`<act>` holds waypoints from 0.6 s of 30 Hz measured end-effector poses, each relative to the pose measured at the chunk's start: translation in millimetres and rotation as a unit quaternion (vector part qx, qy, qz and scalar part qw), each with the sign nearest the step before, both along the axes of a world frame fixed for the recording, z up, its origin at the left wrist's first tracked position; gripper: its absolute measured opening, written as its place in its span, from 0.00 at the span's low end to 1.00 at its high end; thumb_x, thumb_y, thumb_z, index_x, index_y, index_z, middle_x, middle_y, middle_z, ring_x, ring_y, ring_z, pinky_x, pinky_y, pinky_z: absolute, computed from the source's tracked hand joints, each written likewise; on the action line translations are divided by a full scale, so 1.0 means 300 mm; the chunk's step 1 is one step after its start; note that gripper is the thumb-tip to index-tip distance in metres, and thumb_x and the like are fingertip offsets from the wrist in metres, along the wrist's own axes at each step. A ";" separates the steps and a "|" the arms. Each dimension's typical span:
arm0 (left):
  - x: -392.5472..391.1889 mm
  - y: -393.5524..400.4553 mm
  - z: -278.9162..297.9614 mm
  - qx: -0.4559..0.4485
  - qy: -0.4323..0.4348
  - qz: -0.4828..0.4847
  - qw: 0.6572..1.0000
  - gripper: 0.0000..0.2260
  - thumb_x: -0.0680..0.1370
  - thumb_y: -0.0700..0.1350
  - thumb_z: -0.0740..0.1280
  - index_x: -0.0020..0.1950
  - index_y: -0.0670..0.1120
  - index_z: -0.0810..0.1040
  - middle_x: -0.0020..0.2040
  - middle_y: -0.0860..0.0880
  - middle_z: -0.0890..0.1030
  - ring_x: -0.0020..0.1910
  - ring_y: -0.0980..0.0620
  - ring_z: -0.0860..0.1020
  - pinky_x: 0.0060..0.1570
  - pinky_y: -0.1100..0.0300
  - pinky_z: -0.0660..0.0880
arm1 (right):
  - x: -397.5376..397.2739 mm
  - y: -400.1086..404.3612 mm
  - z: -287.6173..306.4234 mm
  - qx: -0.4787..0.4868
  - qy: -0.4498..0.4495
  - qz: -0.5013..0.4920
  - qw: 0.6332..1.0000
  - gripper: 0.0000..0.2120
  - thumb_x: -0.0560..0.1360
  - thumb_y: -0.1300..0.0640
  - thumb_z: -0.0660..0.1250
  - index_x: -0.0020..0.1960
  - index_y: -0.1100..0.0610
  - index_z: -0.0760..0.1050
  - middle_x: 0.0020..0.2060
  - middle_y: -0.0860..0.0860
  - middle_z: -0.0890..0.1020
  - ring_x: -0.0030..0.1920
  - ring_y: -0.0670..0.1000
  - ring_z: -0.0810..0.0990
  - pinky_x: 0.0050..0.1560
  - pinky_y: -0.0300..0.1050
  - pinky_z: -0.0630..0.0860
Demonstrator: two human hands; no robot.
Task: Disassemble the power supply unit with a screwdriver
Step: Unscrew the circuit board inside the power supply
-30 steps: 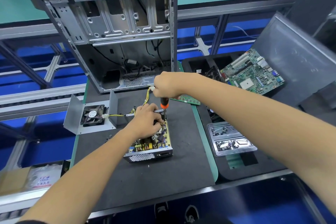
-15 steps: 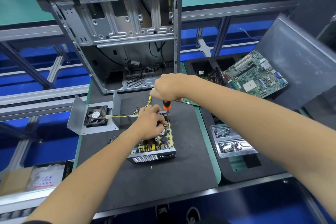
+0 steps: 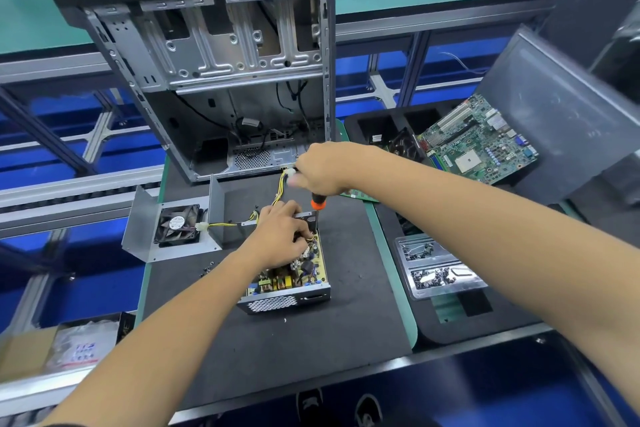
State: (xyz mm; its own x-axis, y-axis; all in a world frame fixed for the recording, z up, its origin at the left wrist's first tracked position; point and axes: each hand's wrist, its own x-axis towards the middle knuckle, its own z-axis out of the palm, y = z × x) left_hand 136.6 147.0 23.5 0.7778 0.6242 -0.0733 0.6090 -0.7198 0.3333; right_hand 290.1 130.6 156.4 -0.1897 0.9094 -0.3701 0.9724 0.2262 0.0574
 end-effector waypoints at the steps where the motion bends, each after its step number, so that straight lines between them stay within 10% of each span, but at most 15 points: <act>1: 0.000 0.001 -0.001 0.003 0.001 0.000 1.000 0.10 0.73 0.45 0.65 0.49 0.53 0.84 0.51 0.51 0.69 0.53 0.49 0.67 0.58 0.56 0.56 | -0.007 0.001 -0.004 0.013 -0.018 0.007 1.000 0.15 0.82 0.52 0.55 0.41 0.60 0.69 0.34 0.54 0.71 0.31 0.50 0.69 0.28 0.45 0.61; 9: 0.000 0.000 0.002 -0.008 0.017 0.001 1.000 0.15 0.71 0.50 0.59 0.50 0.54 0.84 0.53 0.50 0.71 0.55 0.49 0.67 0.57 0.55 0.56 | 0.001 -0.011 0.031 -0.066 0.119 0.023 0.990 0.11 0.68 0.59 0.73 0.50 0.55 0.78 0.39 0.46 0.76 0.39 0.48 0.74 0.33 0.40 0.69; 15: -0.004 -0.003 0.003 -0.004 -0.009 -0.002 1.000 0.10 0.71 0.45 0.65 0.47 0.52 0.84 0.55 0.50 0.70 0.54 0.49 0.67 0.58 0.54 0.58 | -0.006 -0.012 0.009 -0.083 0.136 -0.109 0.981 0.27 0.77 0.41 0.57 0.43 0.65 0.78 0.26 0.56 0.81 0.26 0.56 0.82 0.33 0.42 0.77; 18: -0.001 -0.004 0.004 0.002 0.004 0.000 1.000 0.10 0.72 0.46 0.65 0.49 0.53 0.84 0.51 0.50 0.69 0.52 0.48 0.67 0.57 0.54 0.58 | -0.002 -0.004 0.010 -0.080 0.143 -0.112 0.980 0.18 0.78 0.53 0.56 0.46 0.67 0.76 0.30 0.61 0.83 0.26 0.56 0.79 0.29 0.39 0.75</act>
State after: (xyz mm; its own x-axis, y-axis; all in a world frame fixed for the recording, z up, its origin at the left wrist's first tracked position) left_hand 136.1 145.9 24.7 0.7771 0.6248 -0.0760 0.6116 -0.7211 0.3255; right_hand 289.6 129.3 159.5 -0.1083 0.8751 -0.4716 0.9697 -0.0117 -0.2442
